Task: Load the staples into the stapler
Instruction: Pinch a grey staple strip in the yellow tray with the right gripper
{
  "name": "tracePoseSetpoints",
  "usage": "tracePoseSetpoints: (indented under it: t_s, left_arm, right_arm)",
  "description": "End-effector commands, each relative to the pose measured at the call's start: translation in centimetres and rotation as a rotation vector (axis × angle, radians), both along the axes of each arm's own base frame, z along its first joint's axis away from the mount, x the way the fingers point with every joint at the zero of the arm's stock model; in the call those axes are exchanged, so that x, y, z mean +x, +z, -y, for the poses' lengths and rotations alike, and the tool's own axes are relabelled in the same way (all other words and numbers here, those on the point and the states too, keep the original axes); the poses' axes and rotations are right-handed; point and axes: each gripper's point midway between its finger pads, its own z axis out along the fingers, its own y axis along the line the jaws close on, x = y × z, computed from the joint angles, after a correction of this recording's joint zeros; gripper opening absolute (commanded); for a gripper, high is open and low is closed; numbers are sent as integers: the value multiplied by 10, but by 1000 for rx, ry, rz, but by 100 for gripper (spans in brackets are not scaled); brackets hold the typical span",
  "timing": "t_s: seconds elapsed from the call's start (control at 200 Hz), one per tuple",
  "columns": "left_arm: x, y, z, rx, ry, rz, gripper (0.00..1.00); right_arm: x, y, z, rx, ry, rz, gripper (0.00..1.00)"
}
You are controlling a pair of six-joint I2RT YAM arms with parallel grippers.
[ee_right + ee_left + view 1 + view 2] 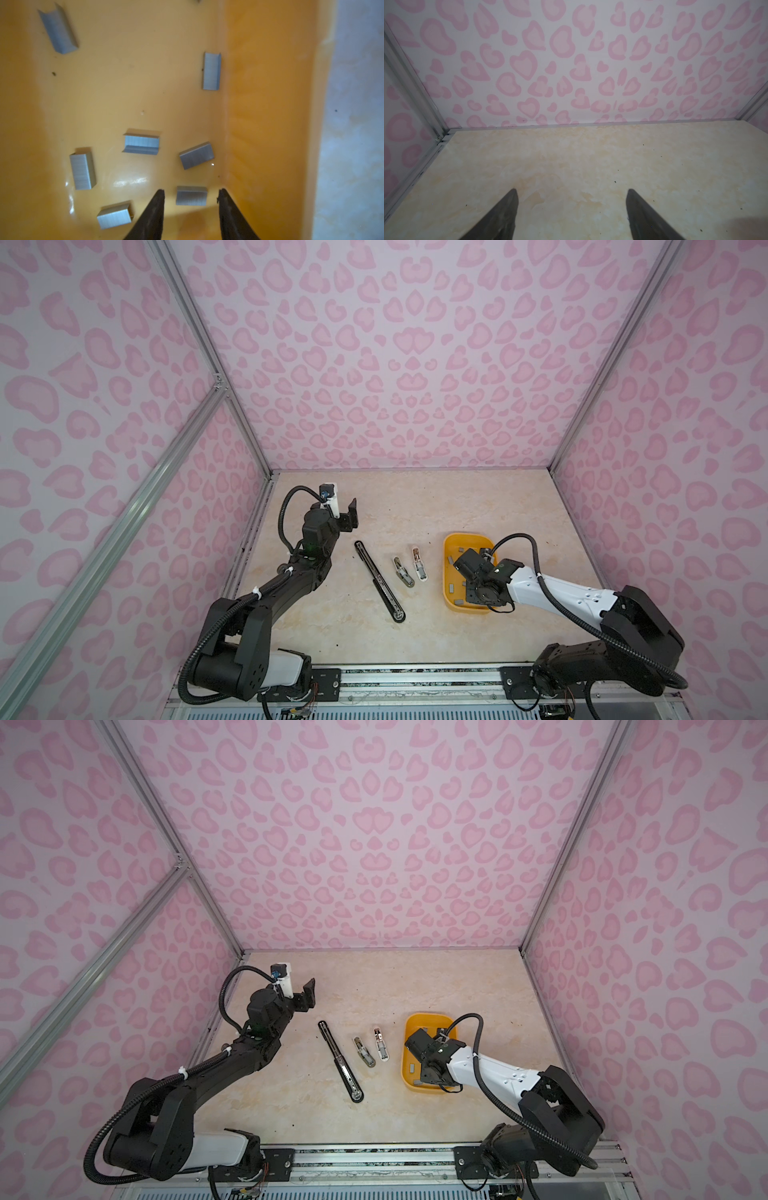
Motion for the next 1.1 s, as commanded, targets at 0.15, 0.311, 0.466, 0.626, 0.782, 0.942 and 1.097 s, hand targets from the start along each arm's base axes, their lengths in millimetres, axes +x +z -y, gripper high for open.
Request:
tracePoseSetpoints:
  t_s: [0.15,0.311,0.466,0.626,0.782,0.942,1.097]
  left_arm:
    - [0,4,-9,36,68,-2,82]
    - [1,0,-11,52,74,-7,81]
    - [5,-4,-11,72,76,-15,81]
    - [6,-6,-12,79,83,-17,80]
    - [7,-7,-12,86,85,-18,80]
    - [7,-8,-11,84,76,-19,80]
    - [6,-8,-11,86,75,-17,79]
  right_arm:
    - [-5,-19,0,106,-119,-40,52]
    - [2,-25,-3,117,-136,-40,51]
    - [17,-22,-8,92,-113,-31,44]
    - [30,-16,-11,55,-99,-16,36]
    - [34,-10,-3,-10,-101,-8,34]
    - [34,3,5,-37,-126,26,35]
    - [37,7,7,-16,-153,60,35]
